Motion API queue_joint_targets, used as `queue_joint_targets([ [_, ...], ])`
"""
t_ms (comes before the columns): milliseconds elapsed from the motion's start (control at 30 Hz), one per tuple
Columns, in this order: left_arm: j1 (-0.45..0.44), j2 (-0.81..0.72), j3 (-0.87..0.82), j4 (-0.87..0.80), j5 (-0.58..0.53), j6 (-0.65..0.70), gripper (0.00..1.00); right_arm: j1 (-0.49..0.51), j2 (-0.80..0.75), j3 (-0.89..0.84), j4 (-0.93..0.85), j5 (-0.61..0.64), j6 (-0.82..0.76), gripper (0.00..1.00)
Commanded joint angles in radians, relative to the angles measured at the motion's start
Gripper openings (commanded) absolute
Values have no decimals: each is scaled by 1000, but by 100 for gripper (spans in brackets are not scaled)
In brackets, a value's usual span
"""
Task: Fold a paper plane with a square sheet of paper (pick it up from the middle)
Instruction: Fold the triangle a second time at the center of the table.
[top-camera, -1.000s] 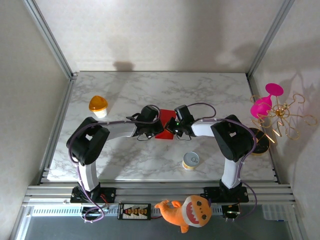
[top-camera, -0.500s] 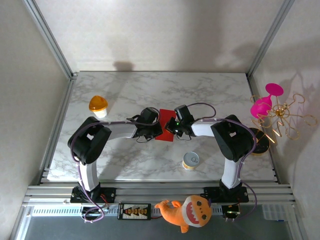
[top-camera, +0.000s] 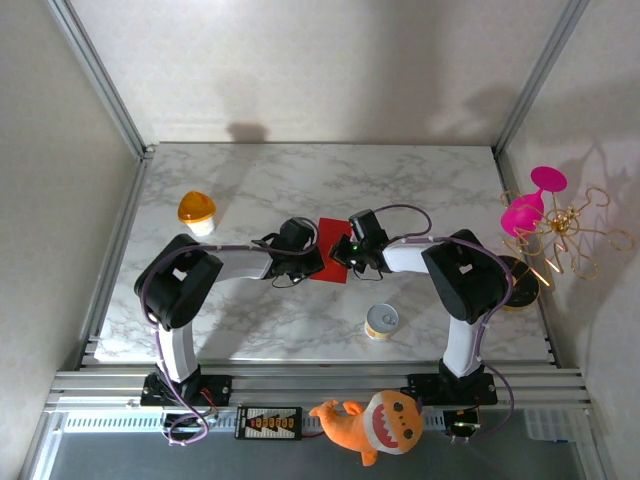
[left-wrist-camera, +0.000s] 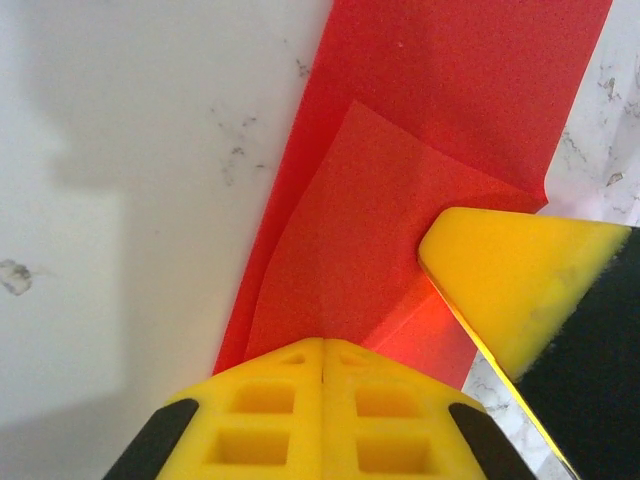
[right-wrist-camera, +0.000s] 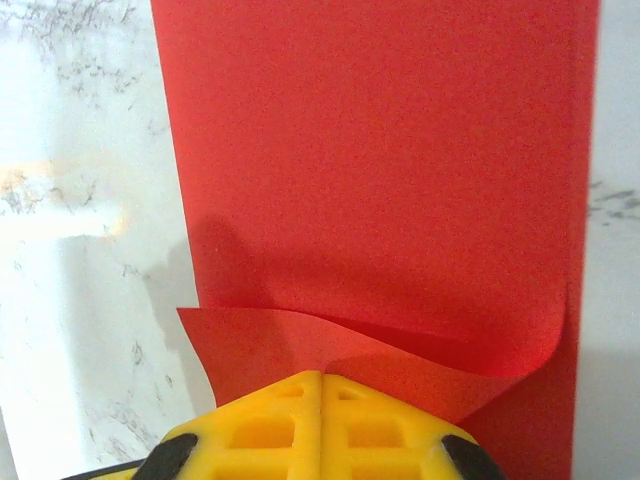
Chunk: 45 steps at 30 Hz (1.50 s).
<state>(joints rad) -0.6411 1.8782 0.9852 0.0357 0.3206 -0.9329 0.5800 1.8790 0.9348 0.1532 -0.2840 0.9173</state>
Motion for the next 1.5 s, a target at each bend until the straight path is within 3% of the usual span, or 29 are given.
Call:
queue_joint_targets([
  [0, 8, 16, -39, -68, -35, -4, 3, -11, -38, 11, -107, 9, -95, 5],
  [267, 8, 25, -33, -68, -27, 2, 2, -1, -60, 8, -69, -90, -143, 5],
  [533, 8, 28, -32, -93, -33, 2, 0, -1, 5, 36, -109, -71, -148, 5],
  [1067, 8, 46, -76, -148, -65, -3, 0, -211, -17, -2, -137, -31, -181, 5],
  [1300, 7, 58, -17, -169, -46, 83, 0, -156, -117, 15, -120, -2, -204, 5],
  [1467, 9, 68, 20, -208, -43, 139, 0, -88, -91, 33, -105, -30, -188, 5],
])
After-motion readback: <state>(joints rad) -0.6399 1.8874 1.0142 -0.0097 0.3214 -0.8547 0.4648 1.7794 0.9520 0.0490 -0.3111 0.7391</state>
